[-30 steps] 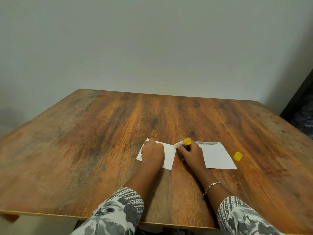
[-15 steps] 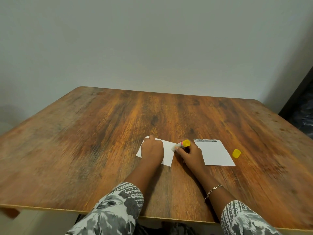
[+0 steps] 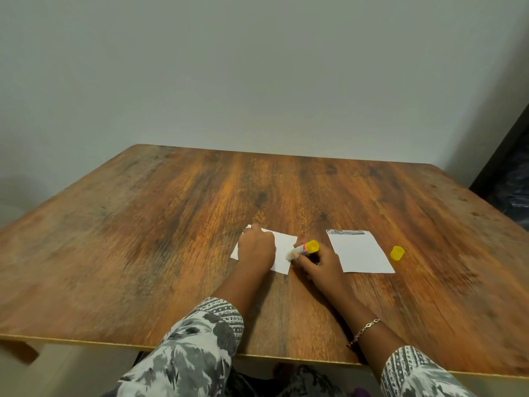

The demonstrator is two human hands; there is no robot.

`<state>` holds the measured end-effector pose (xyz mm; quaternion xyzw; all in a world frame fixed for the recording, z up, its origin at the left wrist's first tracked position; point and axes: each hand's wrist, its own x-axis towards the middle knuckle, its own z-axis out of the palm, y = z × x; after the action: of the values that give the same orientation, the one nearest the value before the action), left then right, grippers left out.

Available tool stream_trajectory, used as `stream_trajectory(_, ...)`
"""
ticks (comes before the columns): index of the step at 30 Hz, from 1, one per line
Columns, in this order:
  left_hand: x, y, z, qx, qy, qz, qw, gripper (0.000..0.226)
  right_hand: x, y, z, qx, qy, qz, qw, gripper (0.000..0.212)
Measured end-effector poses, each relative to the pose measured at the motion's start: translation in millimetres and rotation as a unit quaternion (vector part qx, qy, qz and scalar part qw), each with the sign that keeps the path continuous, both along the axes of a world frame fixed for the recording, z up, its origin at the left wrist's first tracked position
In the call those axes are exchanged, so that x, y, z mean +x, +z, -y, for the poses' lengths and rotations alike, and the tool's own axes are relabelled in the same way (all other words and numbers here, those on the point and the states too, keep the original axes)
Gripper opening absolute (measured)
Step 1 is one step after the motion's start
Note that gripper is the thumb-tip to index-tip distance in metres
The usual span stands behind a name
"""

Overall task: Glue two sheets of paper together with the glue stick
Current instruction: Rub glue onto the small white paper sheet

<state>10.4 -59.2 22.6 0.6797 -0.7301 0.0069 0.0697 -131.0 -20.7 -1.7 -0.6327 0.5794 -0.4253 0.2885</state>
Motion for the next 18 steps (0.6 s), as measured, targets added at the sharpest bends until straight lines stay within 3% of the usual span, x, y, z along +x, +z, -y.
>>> stream_trajectory(4, 1, 1, 0, -0.003, -0.003, -0.005, 1.0, 0.037, 1, 0, -7, 0.003, 0.003, -0.014, 1.0, 0.016)
stream_trajectory(10, 2, 0, 0, -0.002, -0.008, 0.006, 1.0, 0.036, 2, 7, -21, -0.013, 0.034, -0.017, 0.999, 0.006)
stream_trajectory(18, 3, -1, 1, -0.011, -0.024, 0.035, 0.999, 0.035, 4, 13, -29, -0.012, 0.056, 0.007, 0.998, 0.015)
